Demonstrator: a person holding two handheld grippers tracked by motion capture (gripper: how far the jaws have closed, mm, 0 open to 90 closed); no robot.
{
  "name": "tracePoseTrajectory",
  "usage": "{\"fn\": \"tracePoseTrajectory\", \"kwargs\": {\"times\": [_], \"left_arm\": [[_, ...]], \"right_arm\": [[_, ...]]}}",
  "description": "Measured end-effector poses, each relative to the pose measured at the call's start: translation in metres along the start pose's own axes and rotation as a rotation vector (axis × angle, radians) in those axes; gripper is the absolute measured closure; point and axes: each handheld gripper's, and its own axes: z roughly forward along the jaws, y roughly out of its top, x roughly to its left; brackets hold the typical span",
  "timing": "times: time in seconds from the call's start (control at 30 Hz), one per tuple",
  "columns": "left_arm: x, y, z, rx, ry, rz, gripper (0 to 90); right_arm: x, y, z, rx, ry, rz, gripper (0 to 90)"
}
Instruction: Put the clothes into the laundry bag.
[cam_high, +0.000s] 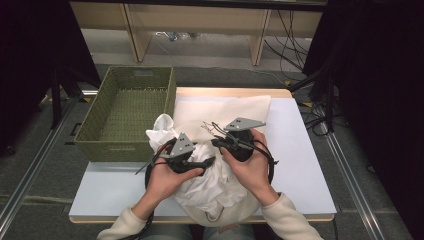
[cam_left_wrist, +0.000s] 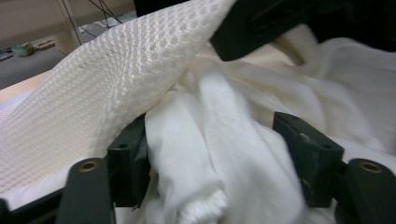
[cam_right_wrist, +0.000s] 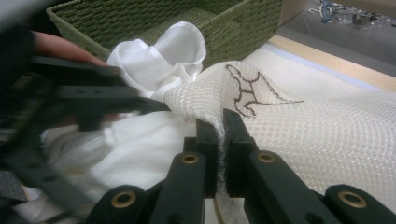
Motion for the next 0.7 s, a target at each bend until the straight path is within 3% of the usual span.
{"fn": "tracePoseTrajectory", "kwargs": {"times": [0.07,0.1,0.17,0.23,0.33,0.4,0.47,0.5,0.57,0.63,0.67,0.7], "left_arm": [[-0.001,0.0,-0.007,0.002,-0.002,0.004,29.2],[-0.002,-0.001,-0.013,0.003,-0.004,0.001,26.8],[-0.005,-0.003,-0.027,0.006,-0.04,-0.023,25.1],[-0.003,-0.007,-0.032,0.043,-0.024,0.019,22.5],[-0.002,-0.014,-0.03,0.075,-0.019,0.023,20.5],[-0.002,-0.024,-0.022,0.126,-0.022,0.035,19.9],[-0.003,-0.028,-0.018,0.147,-0.033,0.033,20.3],[-0.004,-0.034,-0.008,0.183,-0.032,0.038,21.3],[-0.005,-0.036,-0.003,0.2,-0.028,0.05,23.7],[-0.007,-0.04,0.006,0.216,-0.032,0.059,32.2],[-0.008,-0.041,0.009,0.216,-0.035,0.051,36.5],[-0.005,-0.04,0.012,0.227,-0.029,0.057,45.9]], "right_arm": [[-0.001,0.0,0.0,-0.002,-0.006,-0.013,87.6],[0.0,0.0,0.0,-0.002,-0.005,0.003,87.6],[-0.001,0.0,0.0,0.002,0.001,-0.004,87.6],[-0.001,0.001,0.001,0.001,0.0,-0.014,87.6],[-0.001,0.0,0.001,0.001,-0.001,-0.016,87.5],[0.001,0.0,0.001,0.013,0.003,0.016,87.5],[0.001,0.0,0.001,0.013,-0.002,0.007,87.5],[0.001,0.0,0.001,0.015,-0.004,0.014,87.5],[0.0,0.0,0.002,0.015,0.0,0.0,87.5],[0.0,-0.001,0.002,0.017,-0.004,0.002,87.5],[-0.001,0.0,0.003,0.013,0.0,-0.021,87.5],[-0.001,0.0,0.002,0.017,-0.009,-0.017,87.5]]}}
